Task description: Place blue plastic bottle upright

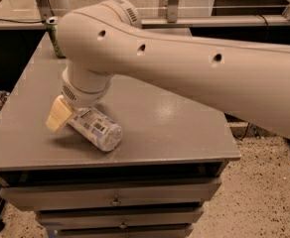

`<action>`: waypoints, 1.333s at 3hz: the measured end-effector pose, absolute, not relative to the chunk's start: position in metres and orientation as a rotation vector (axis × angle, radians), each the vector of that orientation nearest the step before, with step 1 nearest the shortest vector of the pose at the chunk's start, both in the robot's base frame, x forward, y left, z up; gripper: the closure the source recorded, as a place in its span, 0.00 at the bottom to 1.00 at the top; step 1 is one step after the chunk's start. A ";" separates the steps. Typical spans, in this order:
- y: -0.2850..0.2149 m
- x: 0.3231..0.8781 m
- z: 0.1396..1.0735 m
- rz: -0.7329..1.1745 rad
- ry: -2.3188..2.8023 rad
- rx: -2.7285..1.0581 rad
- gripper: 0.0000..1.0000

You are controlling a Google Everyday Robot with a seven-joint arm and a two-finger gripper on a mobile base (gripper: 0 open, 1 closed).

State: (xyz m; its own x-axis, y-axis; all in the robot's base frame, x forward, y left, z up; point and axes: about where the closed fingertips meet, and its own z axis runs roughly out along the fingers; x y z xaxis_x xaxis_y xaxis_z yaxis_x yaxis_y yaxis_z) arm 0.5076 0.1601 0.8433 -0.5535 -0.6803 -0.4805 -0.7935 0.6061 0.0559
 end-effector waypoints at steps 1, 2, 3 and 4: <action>0.159 0.508 0.841 0.355 2.422 -1.188 0.41; 0.157 0.509 0.840 0.343 2.425 -1.188 0.64; 0.149 0.518 0.868 0.386 2.359 -1.140 0.88; 0.138 0.533 0.924 0.498 2.211 -1.064 1.00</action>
Offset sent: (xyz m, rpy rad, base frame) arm 0.0038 -0.0071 -0.0054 -0.0320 -0.0048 -0.0045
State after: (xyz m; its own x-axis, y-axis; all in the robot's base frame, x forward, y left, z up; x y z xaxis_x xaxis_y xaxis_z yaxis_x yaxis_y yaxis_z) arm 0.5333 0.1376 0.9240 -0.4777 -0.5583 -0.6783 -0.7951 0.6032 0.0635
